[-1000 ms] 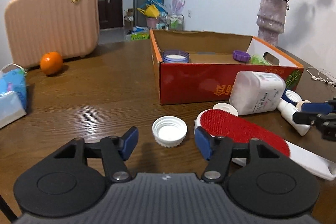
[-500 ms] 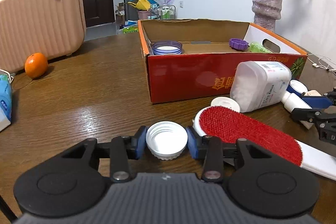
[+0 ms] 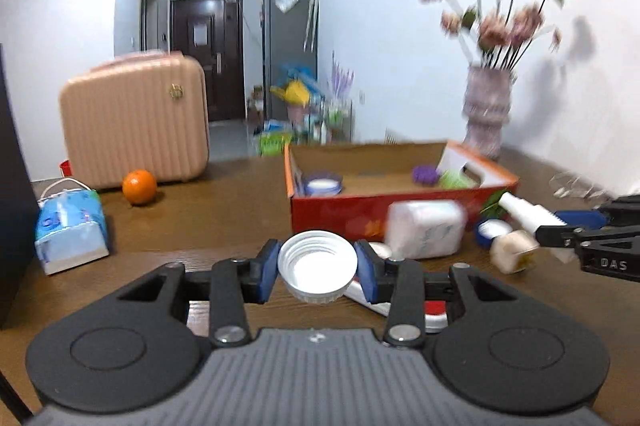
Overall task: Organize rigid objects
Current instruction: 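Carry the cap and spray bottle into the box and release both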
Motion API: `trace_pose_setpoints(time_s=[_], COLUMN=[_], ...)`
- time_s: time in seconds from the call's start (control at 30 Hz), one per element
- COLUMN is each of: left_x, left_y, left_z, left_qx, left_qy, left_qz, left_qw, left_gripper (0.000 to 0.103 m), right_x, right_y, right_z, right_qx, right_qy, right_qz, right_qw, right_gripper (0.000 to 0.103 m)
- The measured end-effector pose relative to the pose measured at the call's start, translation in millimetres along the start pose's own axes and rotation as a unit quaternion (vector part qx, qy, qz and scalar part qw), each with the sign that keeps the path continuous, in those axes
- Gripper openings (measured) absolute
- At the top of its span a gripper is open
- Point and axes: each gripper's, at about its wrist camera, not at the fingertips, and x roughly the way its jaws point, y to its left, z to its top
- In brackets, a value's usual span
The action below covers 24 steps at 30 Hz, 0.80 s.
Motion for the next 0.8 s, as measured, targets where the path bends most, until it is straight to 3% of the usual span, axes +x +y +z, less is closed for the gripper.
trace_pose_setpoints(time_s=[0.17, 0.4, 0.63, 0.8], left_x=[-67.3, -113.0, -114.2, -90.1], left_y=[-13.1, -25.4, -26.2, -27.3], left_z=[-9.0, -28.3, -30.8, -17.2], left_qx=[-0.031, -0.043, -0.051, -0.044], left_qy=[-0.037, -0.041, -0.040, -0.038], left_qz=[-0.013, -0.025, -0.030, -0.041], left_qw=[0.9988, 0.9979, 0.9974, 0.9975], left_gripper=[0.040, 0.040, 0.040, 0.040], right_x=[-53.6, -86.7, -84.0, -56.0], right_y=[5.0, 8.0, 2.8, -15.9], right_z=[-8.0, -24.9, -25.0, 0.9], right_qx=[0.021, 0.045, 0.049, 0.050], right_qy=[-0.030, -0.035, -0.033, -0.038], right_qz=[0.014, 0.027, 0.025, 0.033], right_qw=[0.999, 0.998, 0.998, 0.997], right_gripper=[0.026, 0.026, 0.026, 0.026])
